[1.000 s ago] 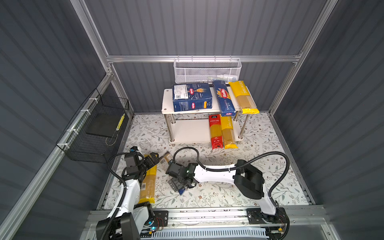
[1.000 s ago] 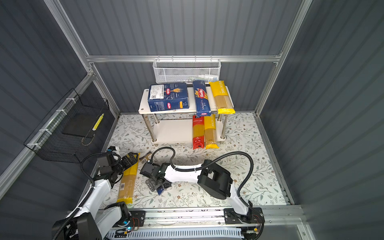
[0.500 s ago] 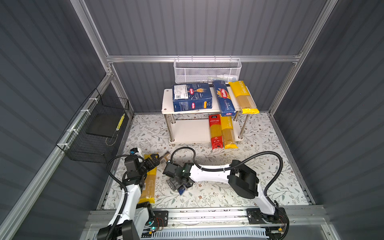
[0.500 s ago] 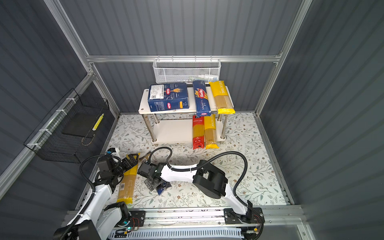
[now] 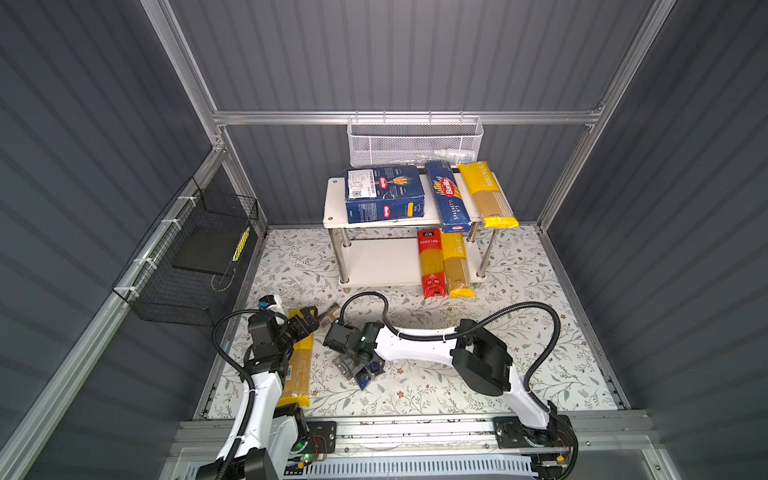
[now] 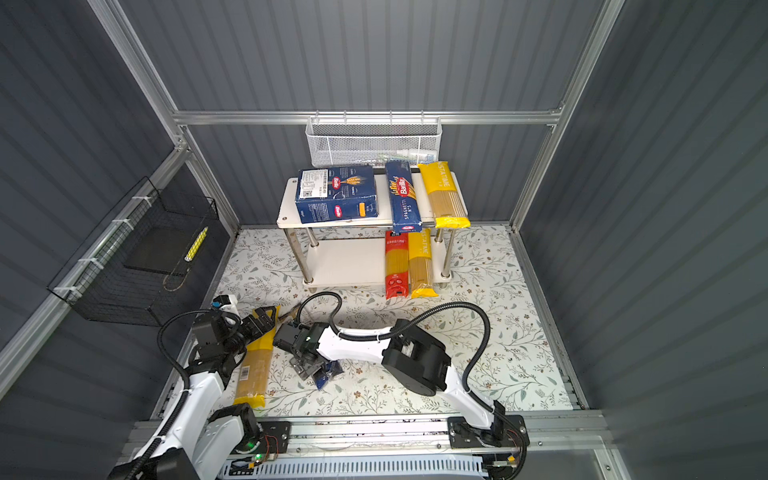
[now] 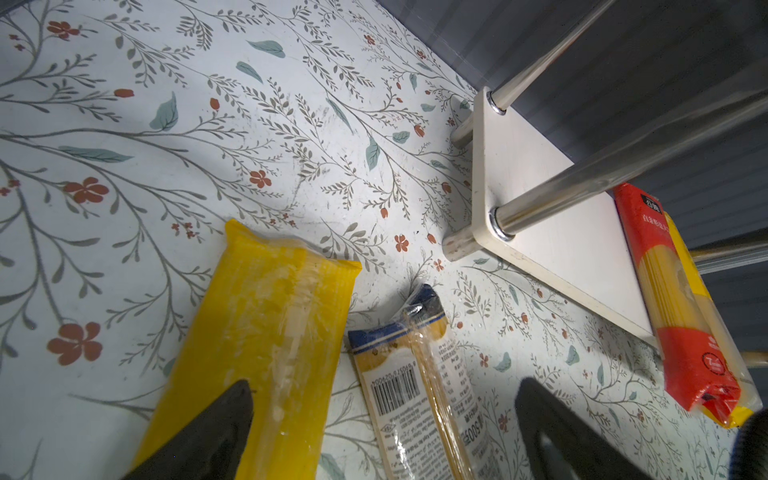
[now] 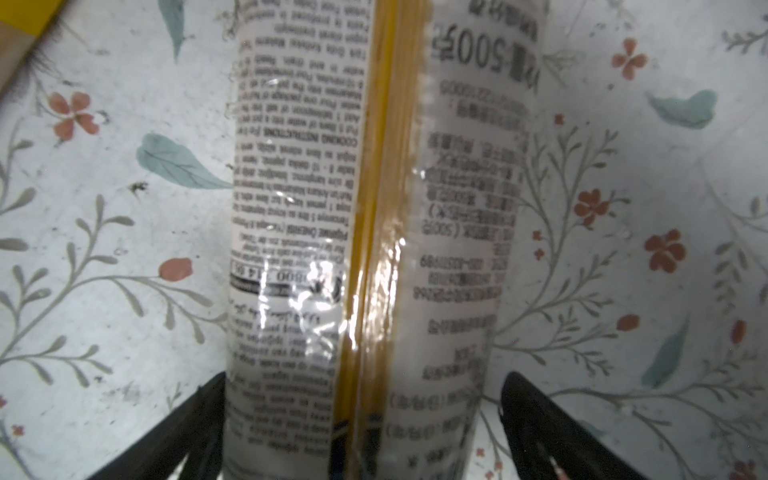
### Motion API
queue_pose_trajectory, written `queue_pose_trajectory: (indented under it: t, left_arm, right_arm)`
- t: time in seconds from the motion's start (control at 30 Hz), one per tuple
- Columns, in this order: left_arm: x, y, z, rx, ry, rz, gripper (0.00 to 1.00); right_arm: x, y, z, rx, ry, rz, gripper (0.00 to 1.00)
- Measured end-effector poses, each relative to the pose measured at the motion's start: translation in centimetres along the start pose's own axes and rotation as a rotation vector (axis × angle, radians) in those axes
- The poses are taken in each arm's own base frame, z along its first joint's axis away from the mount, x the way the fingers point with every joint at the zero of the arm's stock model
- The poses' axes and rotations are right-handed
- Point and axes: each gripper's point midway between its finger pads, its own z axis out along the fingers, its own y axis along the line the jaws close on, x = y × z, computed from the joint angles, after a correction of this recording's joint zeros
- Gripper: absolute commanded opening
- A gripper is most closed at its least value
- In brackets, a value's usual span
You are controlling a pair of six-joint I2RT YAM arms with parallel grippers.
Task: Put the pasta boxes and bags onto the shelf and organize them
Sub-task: 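Descend and close the right gripper on the white-labelled spaghetti bag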
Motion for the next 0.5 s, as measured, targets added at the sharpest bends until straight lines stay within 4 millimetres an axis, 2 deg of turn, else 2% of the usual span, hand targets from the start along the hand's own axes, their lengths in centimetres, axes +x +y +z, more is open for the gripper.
queue_pose_trajectory:
  t: [0.5]
  left_arm:
    - [-0.05, -0.07, -0.12, 0.003, -0.006, 0.002, 1.0]
  right_arm:
    - [-0.33, 0.55, 0.49, -0.063, 0.024, -0.025, 0.99]
